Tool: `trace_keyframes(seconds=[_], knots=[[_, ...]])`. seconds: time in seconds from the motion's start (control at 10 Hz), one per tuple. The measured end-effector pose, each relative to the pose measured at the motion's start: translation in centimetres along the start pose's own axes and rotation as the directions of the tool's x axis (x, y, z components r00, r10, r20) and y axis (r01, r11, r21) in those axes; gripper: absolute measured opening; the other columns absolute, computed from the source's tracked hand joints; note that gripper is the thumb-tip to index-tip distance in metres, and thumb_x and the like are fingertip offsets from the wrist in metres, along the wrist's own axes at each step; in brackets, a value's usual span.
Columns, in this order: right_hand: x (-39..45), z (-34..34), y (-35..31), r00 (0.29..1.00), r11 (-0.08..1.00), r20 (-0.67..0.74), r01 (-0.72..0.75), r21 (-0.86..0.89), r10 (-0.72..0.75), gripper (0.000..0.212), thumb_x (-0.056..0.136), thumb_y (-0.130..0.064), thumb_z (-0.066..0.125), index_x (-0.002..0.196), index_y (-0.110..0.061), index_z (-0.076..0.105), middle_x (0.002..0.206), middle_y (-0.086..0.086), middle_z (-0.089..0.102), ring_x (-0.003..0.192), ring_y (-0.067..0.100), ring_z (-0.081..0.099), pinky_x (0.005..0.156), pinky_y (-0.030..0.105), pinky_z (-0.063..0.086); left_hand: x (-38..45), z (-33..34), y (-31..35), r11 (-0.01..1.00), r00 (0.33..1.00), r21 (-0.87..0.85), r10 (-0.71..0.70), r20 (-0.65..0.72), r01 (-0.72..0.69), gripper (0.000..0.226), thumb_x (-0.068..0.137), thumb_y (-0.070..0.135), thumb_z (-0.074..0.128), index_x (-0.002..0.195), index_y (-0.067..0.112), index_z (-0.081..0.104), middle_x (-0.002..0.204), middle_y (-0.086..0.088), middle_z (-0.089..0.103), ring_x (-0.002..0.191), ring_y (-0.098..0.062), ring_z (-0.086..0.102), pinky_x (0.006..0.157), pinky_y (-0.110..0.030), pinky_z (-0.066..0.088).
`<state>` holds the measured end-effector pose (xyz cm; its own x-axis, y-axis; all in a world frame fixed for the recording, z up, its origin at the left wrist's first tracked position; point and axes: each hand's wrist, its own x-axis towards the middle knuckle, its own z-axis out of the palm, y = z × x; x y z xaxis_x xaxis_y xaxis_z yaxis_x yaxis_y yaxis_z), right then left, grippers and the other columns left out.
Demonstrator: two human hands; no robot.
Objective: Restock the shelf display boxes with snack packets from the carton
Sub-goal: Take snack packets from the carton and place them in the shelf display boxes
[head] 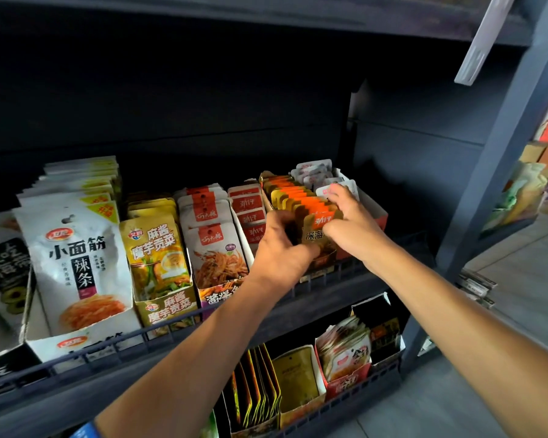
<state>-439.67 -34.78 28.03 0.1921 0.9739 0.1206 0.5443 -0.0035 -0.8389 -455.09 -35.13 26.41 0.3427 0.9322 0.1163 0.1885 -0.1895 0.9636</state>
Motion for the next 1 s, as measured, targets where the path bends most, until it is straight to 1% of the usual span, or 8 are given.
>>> trace_keyframes(seconds=[0.1,0.3,0.5,0.6,0.7,0.8,0.9,1.0], knots=[[0.1,0.0,-0.3,1.000,1.000,0.023,0.015,-0.013,-0.015,0.091,0.082,-0.005,0.054,0.155,-0.040,0.013,0.157,-0.010,0.032,0.136,0.016,0.039,0.109,0.044,0.042,0.0,0.7,-0.1,0.998,0.999,-0.063,0.020,0.027,-0.019,0.075,0.085,0.005,0.066,0.137,0.040,0.025,0.107,0.019,0.059,0.097,0.000,0.057,0.074,-0.012,0.043],[-4.2,0.0,0.3,0.976,0.996,-0.196,0.088,-0.028,-0.092,0.081,0.090,-0.029,0.066,0.155,-0.036,0.017,0.146,-0.010,0.043,0.120,0.008,0.053,0.104,0.038,0.045,-4.0,-0.4,0.9,0.982,0.984,-0.065,0.173,-0.033,-0.175,0.067,0.089,0.007,0.066,0.127,0.054,0.036,0.105,0.038,0.063,0.106,0.017,0.056,0.094,-0.006,0.043],[-14.7,4.8,0.0,0.932,0.946,-0.194,0.276,-0.171,-0.307,0.087,0.084,-0.058,0.061,0.156,-0.027,0.023,0.162,-0.013,0.021,0.147,0.000,0.020,0.118,0.026,0.024,-16.5,-4.8,-3.0,0.972,0.946,0.067,0.236,-0.222,-0.227,0.068,0.094,0.028,0.065,0.151,0.044,0.029,0.149,0.034,0.035,0.138,0.017,0.025,0.111,-0.012,0.024],[-18.6,9.0,-1.4,0.950,0.940,0.003,0.308,-0.147,-0.311,0.086,0.086,-0.058,0.061,0.156,-0.029,0.020,0.162,-0.017,0.018,0.147,-0.004,0.015,0.116,0.019,0.018,-22.4,-7.1,-6.8,0.997,0.941,0.033,0.074,-0.332,-0.067,0.068,0.089,0.040,0.067,0.149,0.044,0.035,0.141,0.041,0.041,0.136,0.016,0.032,0.110,-0.016,0.028],[-23.1,18.1,-1.9,0.879,0.911,0.390,0.367,-0.186,-0.275,0.082,0.090,-0.051,0.062,0.156,-0.031,0.018,0.162,-0.016,0.015,0.149,0.000,0.013,0.114,0.017,0.016,-31.6,-11.1,-14.5,0.969,0.887,0.053,-0.199,-0.417,0.243,0.064,0.089,0.040,0.066,0.146,0.040,0.038,0.102,0.048,0.059,0.093,0.017,0.057,0.088,-0.011,0.042],[-25.9,25.0,0.4,0.807,0.899,0.568,0.356,-0.255,-0.159,0.073,0.092,-0.046,0.061,0.154,-0.028,0.028,0.161,-0.009,0.026,0.146,0.009,0.027,0.111,0.022,0.027,-37.2,-13.8,-21.0,0.864,0.794,0.096,-0.405,-0.453,0.495,0.059,0.093,0.026,0.068,0.145,0.027,0.042,0.098,0.023,0.071,0.091,0.005,0.060,0.089,-0.018,0.045],[-32.7,34.7,6.2,0.654,0.907,0.743,0.216,-0.362,0.141,0.042,0.094,-0.034,0.061,0.133,-0.018,0.057,0.133,0.005,0.061,0.121,0.024,0.057,0.084,0.026,0.042,-45.5,-16.9,-27.1,0.569,0.568,0.129,-0.722,-0.395,0.812,0.046,0.093,0.026,0.067,0.136,0.016,0.054,0.132,-0.008,0.061,0.121,-0.021,0.057,0.100,-0.028,0.044],[-37.3,39.6,10.9,0.488,0.866,0.822,0.226,-0.445,0.295,0.033,0.093,-0.026,0.059,0.123,-0.014,0.061,0.120,0.011,0.065,0.111,0.029,0.061,0.075,0.027,0.042,-51.7,-17.8,-35.7,0.482,0.508,0.162,-0.817,-0.273,0.861,0.051,0.079,0.055,0.075,0.121,0.033,0.059,0.123,-0.003,0.063,0.116,-0.022,0.059,0.096,-0.029,0.047]])
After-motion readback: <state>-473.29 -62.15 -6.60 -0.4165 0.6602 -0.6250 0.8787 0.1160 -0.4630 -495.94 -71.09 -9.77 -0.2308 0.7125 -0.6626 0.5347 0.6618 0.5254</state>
